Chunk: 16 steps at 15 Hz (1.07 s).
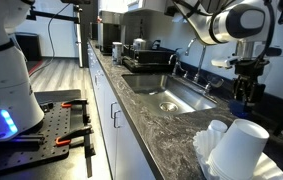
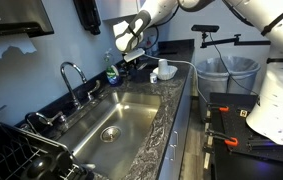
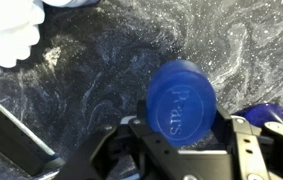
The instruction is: Move the blue object to the right.
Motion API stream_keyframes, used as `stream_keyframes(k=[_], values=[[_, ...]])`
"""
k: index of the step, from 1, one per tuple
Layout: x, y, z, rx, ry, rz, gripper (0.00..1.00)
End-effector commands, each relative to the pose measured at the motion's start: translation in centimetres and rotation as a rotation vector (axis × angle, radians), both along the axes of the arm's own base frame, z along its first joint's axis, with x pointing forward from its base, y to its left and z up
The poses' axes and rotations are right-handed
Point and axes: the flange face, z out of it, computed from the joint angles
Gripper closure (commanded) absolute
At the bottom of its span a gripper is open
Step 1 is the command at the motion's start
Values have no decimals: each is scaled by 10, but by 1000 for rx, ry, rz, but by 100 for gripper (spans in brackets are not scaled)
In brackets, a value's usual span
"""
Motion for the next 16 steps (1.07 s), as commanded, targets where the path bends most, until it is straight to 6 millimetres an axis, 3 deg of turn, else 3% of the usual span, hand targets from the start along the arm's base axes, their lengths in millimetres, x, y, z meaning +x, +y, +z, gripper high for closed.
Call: stream_keyframes(k=[1,7,13,14,15,16], values=[[-4,-1,-7,2,-7,-189,64],[-10,-4,-22,32,-1,-479,64],[-13,-6,-21,108,-5,-729,64],[-13,-6,-18,136,-37,-721,64],[-14,-5,-29,94,-12,-676,64],[-14,-6,-29,97,-13,-678,39]])
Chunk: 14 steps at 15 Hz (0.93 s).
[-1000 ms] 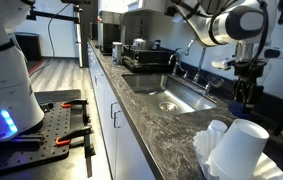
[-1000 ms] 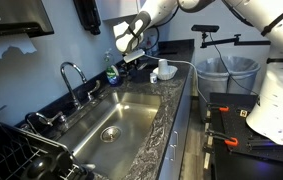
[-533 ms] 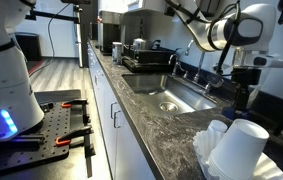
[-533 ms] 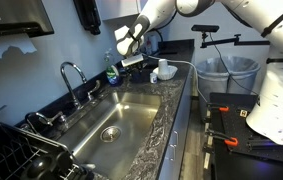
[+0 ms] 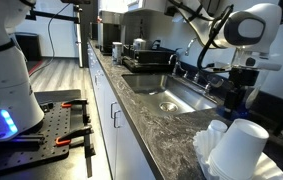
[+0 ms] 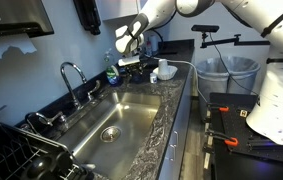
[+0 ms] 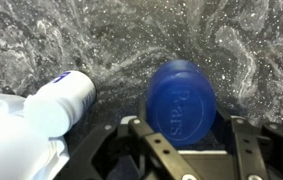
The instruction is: Move the blue object to the right.
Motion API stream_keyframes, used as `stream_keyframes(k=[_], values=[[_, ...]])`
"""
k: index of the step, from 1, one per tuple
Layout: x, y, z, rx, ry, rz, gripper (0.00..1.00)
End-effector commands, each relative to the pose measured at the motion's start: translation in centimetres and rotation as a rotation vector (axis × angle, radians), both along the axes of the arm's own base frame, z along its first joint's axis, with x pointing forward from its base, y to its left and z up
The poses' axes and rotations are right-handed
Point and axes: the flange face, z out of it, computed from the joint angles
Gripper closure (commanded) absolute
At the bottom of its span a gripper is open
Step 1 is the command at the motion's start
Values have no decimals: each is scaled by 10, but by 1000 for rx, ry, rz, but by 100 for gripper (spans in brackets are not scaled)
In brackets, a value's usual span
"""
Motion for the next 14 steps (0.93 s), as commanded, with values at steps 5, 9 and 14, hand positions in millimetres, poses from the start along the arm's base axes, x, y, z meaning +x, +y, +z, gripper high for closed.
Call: stream_keyframes(k=[5,9,14], values=[[-1,-1,-5,1,9,0,64],[-3,1,-4,-7,-17,-195,64],[-5,0,-9,-2,-41,-473,64]])
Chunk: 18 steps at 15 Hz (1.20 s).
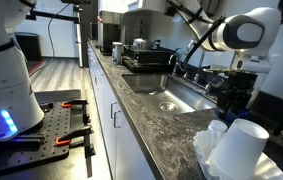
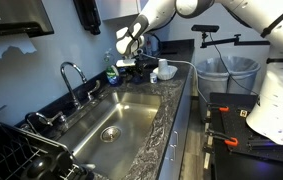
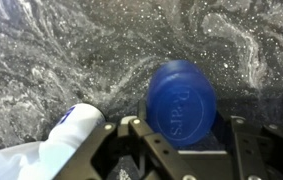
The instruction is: Move the blue object to the right.
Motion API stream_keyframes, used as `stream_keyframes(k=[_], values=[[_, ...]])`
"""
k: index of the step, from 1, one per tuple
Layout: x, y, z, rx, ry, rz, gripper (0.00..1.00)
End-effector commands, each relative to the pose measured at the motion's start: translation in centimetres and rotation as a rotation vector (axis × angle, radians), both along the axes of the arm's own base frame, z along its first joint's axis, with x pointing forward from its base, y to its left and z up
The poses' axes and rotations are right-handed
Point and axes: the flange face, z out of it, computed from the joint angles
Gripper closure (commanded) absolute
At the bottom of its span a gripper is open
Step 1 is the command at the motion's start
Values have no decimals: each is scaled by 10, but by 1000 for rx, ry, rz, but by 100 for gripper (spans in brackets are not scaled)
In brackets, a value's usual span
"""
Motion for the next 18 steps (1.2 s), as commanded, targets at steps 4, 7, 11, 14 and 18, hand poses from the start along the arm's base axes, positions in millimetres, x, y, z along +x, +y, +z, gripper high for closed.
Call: stream_keyframes(k=[4,7,11,14,18], values=[[1,0,-12,3,-20,-360,64],[2,-2,-25,6,9,-517,64],[3,-8,-21,15,18,-669,64],[4,-15,-19,2,9,-746,64],[5,-20,-16,-15,-4,-803,64]])
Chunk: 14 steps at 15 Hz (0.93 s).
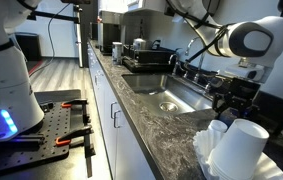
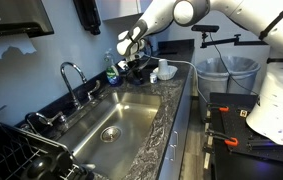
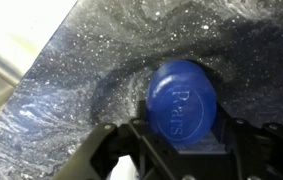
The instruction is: Move the blue object to the right.
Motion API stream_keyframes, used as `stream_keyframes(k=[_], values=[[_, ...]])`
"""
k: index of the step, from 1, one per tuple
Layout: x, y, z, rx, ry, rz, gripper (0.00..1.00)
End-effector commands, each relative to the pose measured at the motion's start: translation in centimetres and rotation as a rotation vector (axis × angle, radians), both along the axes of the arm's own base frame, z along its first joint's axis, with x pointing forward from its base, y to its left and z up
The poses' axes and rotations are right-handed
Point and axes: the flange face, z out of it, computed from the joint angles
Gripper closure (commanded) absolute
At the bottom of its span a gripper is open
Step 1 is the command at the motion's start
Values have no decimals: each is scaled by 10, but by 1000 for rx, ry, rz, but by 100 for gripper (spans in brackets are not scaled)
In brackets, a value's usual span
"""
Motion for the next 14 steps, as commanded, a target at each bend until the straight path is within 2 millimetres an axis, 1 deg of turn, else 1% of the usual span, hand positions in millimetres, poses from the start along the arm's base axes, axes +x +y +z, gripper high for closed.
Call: stream_keyframes(k=[1,7,9,10,12,14], values=[[6,-1,7,2,-3,-61,64],[9,0,8,-10,-5,-78,64],[7,1,11,-9,-2,-81,27],[7,2,13,-11,-5,-77,13],[6,2,19,-16,-11,-74,1],[5,3,24,-12,-21,-73,0]])
